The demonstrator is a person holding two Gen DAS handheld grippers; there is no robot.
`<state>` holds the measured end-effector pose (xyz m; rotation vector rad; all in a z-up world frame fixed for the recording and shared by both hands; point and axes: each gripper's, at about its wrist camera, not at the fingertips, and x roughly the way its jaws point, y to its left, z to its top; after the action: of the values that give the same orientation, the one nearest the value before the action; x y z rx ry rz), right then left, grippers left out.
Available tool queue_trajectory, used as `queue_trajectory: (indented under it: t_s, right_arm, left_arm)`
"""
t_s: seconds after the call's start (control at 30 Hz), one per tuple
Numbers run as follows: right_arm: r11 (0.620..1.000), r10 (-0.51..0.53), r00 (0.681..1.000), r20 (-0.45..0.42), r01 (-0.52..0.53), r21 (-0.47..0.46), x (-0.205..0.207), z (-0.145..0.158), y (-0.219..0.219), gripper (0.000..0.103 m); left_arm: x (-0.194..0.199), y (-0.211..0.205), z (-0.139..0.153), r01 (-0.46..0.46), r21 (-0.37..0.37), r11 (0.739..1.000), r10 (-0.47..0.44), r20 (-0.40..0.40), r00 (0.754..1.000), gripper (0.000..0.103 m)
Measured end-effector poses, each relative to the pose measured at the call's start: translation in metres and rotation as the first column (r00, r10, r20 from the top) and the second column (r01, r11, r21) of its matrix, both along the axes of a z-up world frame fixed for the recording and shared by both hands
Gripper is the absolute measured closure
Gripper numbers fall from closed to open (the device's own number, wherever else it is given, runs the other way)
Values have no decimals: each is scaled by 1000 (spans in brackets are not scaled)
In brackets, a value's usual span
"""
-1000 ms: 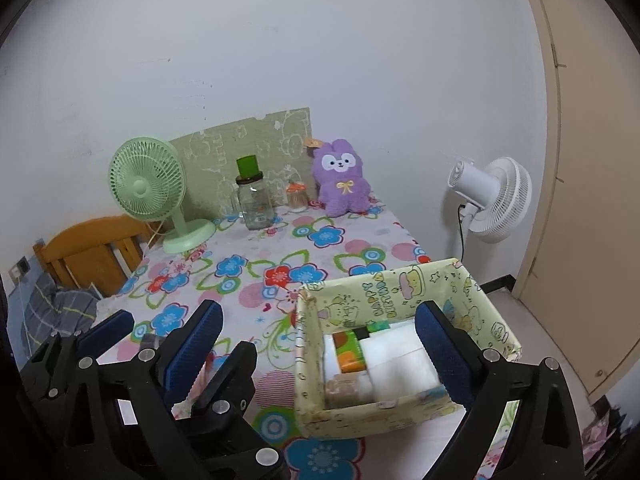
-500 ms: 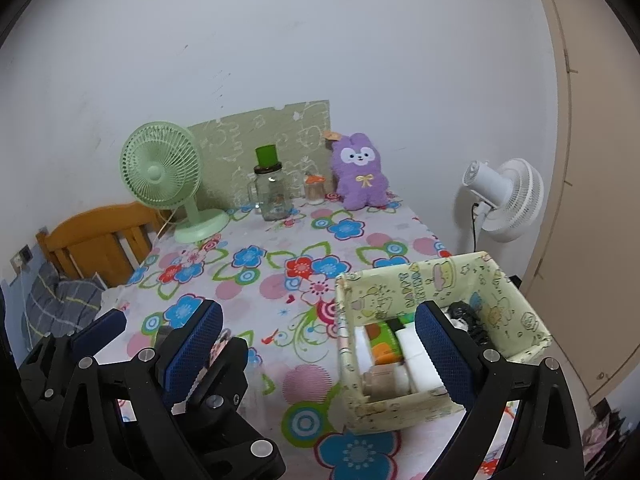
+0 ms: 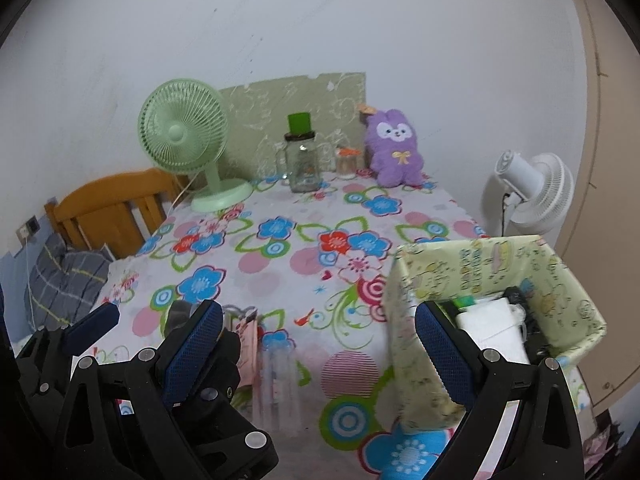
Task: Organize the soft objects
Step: 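Lower the left gripper onto the grey knit pouch and close it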
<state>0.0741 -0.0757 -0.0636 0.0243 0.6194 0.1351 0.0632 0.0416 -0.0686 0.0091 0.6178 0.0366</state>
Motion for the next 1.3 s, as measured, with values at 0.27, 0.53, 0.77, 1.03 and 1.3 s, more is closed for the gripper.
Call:
queue_trajectory:
  t_s: [0.27,0.53,0.77,1.03,1.3]
  right_arm:
    - [1000,25,999,-41,-25,-6,16,-18,20,4]
    - [999,46,996,-77,-48,-22,31,-32,34,5]
    - [999,35,994,-107,-38,-25,46,-43,39,5]
    - [999,32,989,-146,-38,-37,59,-57,42,5]
    - [998,40,985,-165,-47,-38,65,-64,46,5]
  left_arm:
    - [14,18,-19,-29,-7,1000,28,-44,999,0]
    - [31,34,-33,-76,5,997,76,-76,994,0]
    - [46,42,-44,-89,2,996,89,-101,991,0]
    - [60,48,-60,-111,0,994,110,-143,984,13]
    - [61,52,-66,-118,-14,993,114,-153,982,40]
